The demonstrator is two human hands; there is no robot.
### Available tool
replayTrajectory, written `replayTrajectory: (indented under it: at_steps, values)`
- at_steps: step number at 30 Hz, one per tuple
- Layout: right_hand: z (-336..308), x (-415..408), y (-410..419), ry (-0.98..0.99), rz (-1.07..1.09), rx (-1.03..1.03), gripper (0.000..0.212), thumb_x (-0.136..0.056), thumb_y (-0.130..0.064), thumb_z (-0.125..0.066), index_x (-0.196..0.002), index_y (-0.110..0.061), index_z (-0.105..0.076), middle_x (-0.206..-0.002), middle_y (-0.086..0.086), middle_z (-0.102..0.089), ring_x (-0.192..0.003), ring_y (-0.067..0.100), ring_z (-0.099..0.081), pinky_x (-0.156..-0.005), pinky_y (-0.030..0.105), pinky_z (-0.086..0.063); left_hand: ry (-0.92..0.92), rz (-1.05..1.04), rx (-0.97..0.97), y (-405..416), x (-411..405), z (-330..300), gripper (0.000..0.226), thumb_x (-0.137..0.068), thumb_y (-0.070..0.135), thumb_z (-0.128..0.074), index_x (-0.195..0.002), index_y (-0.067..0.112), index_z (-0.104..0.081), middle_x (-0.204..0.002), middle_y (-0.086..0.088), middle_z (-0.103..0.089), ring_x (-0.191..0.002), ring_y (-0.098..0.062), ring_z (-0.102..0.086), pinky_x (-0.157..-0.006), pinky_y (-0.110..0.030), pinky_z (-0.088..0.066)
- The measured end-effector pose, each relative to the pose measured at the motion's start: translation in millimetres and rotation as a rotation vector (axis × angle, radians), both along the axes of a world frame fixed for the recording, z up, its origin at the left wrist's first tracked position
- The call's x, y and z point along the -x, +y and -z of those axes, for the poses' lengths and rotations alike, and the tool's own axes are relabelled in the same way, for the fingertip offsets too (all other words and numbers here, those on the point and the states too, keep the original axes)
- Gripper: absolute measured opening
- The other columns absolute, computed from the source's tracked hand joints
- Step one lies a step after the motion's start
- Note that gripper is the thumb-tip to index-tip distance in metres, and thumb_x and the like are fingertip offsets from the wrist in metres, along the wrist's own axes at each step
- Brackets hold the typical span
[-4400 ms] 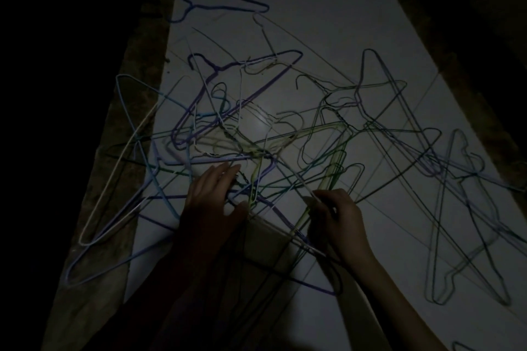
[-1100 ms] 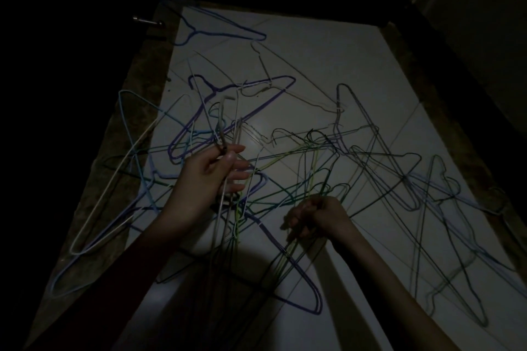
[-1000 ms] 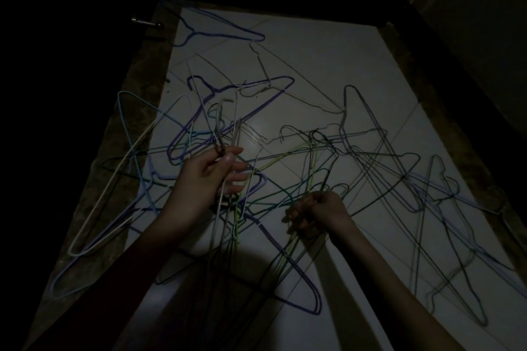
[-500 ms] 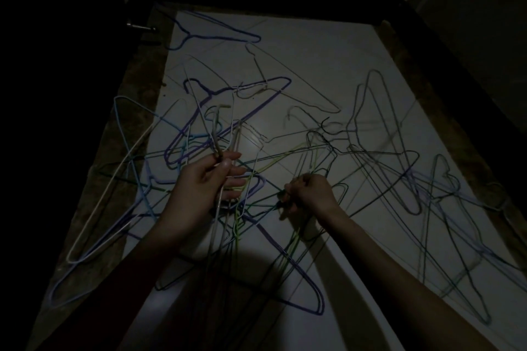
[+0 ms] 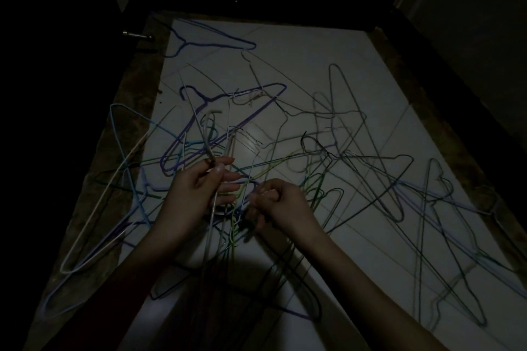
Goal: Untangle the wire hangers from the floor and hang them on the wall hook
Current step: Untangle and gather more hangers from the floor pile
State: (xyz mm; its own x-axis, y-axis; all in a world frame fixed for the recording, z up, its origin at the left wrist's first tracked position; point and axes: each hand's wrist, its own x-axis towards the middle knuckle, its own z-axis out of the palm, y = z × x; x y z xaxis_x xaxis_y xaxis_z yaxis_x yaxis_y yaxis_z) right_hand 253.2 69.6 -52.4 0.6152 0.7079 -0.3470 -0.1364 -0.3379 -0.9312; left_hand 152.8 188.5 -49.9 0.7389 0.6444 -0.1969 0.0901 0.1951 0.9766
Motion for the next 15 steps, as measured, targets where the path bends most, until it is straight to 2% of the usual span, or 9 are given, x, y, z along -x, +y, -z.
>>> replayTrajectory:
  at_steps: [2, 4, 7, 9, 11, 13, 15]
  values:
    - [-7.6, 10.9, -1.0, 0.017, -0.092, -0.017, 0.008, -0.088, -0.002, -0.058, -0.083, 0.002, -0.053, -0.038, -0.004, -0.055, -0.029, 0.004, -0.047, -0.034, 0.011, -0.034, 0.01, 0.001, -0.001, 0.0, -0.2, -1.0, 0.021, -0.097, 0.014, -0.044, -0.11, 0.016, -0.061, -0.094, -0.006, -0.07, -0.082, -0.015, -0.071, -0.07, -0.025, -0.058]
    - [-6.1, 17.7, -4.1, -0.023, -0.166, 0.017, 0.014, -0.086, -0.01, -0.063, -0.08, 0.001, -0.057, -0.043, -0.005, -0.057, -0.037, 0.005, -0.052, -0.044, 0.015, -0.04, 0.016, -0.002, 0.014, 0.3, 0.2, -0.6, 0.022, -0.097, 0.013, -0.044, -0.112, 0.014, -0.06, -0.094, -0.006, -0.07, -0.081, -0.015, -0.071, -0.07, -0.025, -0.058]
    - [0.9, 26.2, -10.6, -0.085, -0.291, 0.099, 0.016, -0.082, -0.02, -0.069, -0.071, -0.015, -0.06, -0.049, -0.011, -0.057, -0.047, -0.002, -0.053, -0.052, 0.015, -0.04, 0.014, -0.006, 0.028, -3.1, 0.5, -1.0, 0.02, -0.095, 0.01, -0.047, -0.108, 0.016, -0.061, -0.092, -0.007, -0.071, -0.081, -0.019, -0.071, -0.072, -0.028, -0.059]
    - [-0.6, 31.3, -10.9, -0.151, -0.363, 0.162, 0.017, -0.081, -0.025, -0.071, -0.07, -0.019, -0.058, -0.051, -0.013, -0.054, -0.047, -0.006, -0.05, -0.052, 0.01, -0.034, 0.011, 0.02, 0.062, -7.9, -1.1, -2.7, 0.019, -0.092, 0.005, -0.053, -0.104, 0.017, -0.061, -0.089, -0.011, -0.071, -0.079, -0.021, -0.071, -0.068, -0.029, -0.059]
    - [-4.4, 32.7, -9.9, -0.224, -0.397, 0.216, 0.02, -0.08, -0.03, -0.07, -0.07, -0.02, -0.056, -0.056, -0.012, -0.05, -0.049, -0.006, -0.047, -0.049, 0.009, -0.03, 0.019, 0.064, 0.086, -12.5, -2.5, -3.9, 0.024, -0.085, -0.003, -0.059, -0.101, 0.015, -0.062, -0.083, -0.01, -0.073, -0.075, -0.018, -0.071, -0.062, -0.022, -0.056]
    - [-9.1, 30.2, -10.2, -0.321, -0.423, 0.275, 0.026, -0.081, -0.033, -0.069, -0.067, -0.022, -0.05, -0.06, -0.012, -0.048, -0.052, -0.004, -0.045, -0.048, 0.009, -0.031, 0.042, 0.084, 0.095, -14.6, -2.5, -3.9, 0.028, -0.081, -0.007, -0.062, -0.101, 0.012, -0.063, -0.082, -0.01, -0.073, -0.074, -0.017, -0.071, -0.062, -0.019, -0.055]
    - [-13.4, 26.0, -13.1, -0.391, -0.441, 0.291, 0.024, -0.081, -0.032, -0.069, -0.069, -0.02, -0.052, -0.062, -0.009, -0.05, -0.056, -0.001, -0.045, -0.05, 0.01, -0.032, 0.062, 0.063, 0.096, -13.3, -1.1, -3.3, 0.028, -0.08, -0.009, -0.062, -0.099, 0.012, -0.064, -0.079, -0.009, -0.073, -0.074, -0.017, -0.071, -0.064, -0.021, -0.056]
